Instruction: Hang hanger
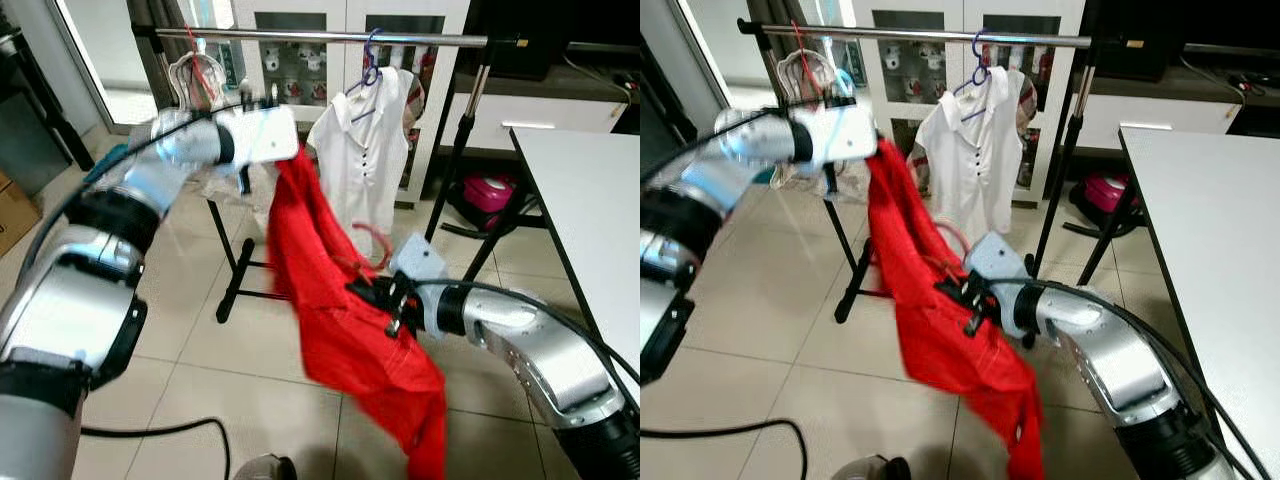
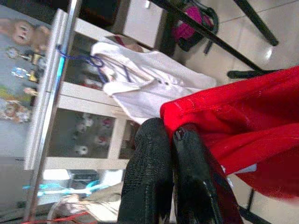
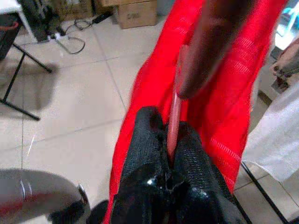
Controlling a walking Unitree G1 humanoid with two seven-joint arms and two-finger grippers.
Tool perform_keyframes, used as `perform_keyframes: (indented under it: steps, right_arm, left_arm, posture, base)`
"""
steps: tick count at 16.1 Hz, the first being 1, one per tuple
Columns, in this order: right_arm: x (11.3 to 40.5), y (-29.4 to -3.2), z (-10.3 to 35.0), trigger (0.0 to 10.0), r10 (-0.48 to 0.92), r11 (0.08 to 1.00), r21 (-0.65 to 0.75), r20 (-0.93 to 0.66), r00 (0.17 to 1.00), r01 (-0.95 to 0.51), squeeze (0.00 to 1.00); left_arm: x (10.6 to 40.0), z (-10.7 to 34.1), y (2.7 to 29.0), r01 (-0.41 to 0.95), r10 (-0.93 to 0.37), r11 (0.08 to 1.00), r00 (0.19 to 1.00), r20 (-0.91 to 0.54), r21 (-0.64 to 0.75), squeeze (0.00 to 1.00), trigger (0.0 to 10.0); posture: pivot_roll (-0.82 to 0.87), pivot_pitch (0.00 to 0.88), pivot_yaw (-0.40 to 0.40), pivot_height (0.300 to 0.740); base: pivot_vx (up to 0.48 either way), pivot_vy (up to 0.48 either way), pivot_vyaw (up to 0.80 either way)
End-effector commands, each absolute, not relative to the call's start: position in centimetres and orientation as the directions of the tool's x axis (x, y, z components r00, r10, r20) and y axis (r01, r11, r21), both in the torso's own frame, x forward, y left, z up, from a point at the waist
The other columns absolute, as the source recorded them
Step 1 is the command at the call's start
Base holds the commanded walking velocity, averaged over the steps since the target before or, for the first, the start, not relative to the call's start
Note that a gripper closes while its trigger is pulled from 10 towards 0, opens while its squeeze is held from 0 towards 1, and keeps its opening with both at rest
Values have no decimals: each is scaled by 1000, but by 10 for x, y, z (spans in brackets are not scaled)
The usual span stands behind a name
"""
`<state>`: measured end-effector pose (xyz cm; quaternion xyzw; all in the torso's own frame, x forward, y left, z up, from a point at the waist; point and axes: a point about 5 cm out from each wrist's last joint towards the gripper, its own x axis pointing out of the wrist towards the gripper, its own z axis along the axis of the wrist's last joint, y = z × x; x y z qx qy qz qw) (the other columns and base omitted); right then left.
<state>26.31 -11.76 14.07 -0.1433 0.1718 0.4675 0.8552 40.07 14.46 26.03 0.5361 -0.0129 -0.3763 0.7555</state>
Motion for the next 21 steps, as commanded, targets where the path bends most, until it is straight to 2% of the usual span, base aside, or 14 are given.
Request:
perform_keyframes:
  steps: [1, 2, 3, 4, 5, 6, 11, 14, 15, 16, 19, 21]
  right_arm:
    - [257, -116, 137, 10000, 755, 495, -78, -454, 473, -865, 0]
    - [257, -115, 137, 10000, 760, 498, -74, -444, 475, -864, 0]
    - [257, -114, 139, 10000, 763, 503, -74, -429, 482, -861, 0]
    - [258, -114, 140, 10000, 765, 504, -75, -424, 485, -860, 0]
    - [258, -113, 142, 10000, 771, 503, -77, -410, 488, -861, 0]
    - [258, -112, 144, 10000, 782, 498, -70, -395, 483, -864, 0]
    - [253, -107, 148, 10000, 824, 454, -32, -365, 434, -890, 0]
    - [254, -108, 148, 10000, 820, 461, -30, -368, 439, -887, 0]
    - [258, -111, 147, 10000, 797, 497, -39, -374, 474, -867, 0]
    - [267, -117, 149, 10000, 756, 582, -38, -342, 558, -812, 0]
    - [276, -124, 155, 10000, 730, 663, 29, -250, 637, -748, 0]
    - [279, -131, 158, 10000, 716, 697, 126, -167, 678, -706, 0]
  left_arm:
    - [403, 275, 147, 510, -573, 179, 749, -332, 841, 0, 0]
    - [404, 271, 145, 529, -578, 183, 740, -345, 829, 0, 0]
    - [404, 261, 143, 556, -575, 183, 729, -370, 811, 0, 4706]
    - [404, 254, 142, 593, -584, 199, 711, -392, 780, 0, 10000]
    - [403, 246, 141, 643, -601, 231, 684, -413, 730, 910, 10000]
    - [403, 240, 144, 666, -598, 246, 676, -430, 704, 1000, 10000]
    - [403, 223, 170, 683, -499, 272, 703, -507, 678, 1000, 10000]
    - [404, 225, 178, 659, -474, 305, 731, -490, 688, 1000, 10000]
    - [404, 230, 180, 654, -503, 349, 735, -454, 671, 1000, 10000]
    - [402, 235, 183, 662, -547, 386, 725, -418, 642, 1000, 10000]
    - [396, 230, 195, 686, -582, 396, 702, -410, 611, 1000, 10000]
    - [389, 222, 196, 700, -650, 466, 686, -328, 541, 1000, 10000]
  posture:
    - [-149, 0, 84, 740]
    - [-151, 0, 88, 740]
    - [-151, 0, 89, 740]
    - [-152, 0, 91, 740]
    - [-152, 0, 89, 740]
    - [-150, 0, 88, 740]
    - [-146, 0, 78, 740]
    - [-146, 0, 79, 740]
    - [-149, 0, 84, 740]
    - [-153, 0, 91, 740]
    - [-152, 0, 92, 740]
    - [-137, 0, 74, 740]
  base:
    - [0, 0, 0]
    - [0, 0, 0]
    - [0, 0, 0]
    - [0, 0, 0]
    - [0, 0, 0]
    - [0, 0, 0]
    - [0, 0, 0]
    - [0, 0, 0]
    - [0, 0, 0]
    - [0, 0, 0]
    - [0, 0, 0]
    - [0, 0, 0]
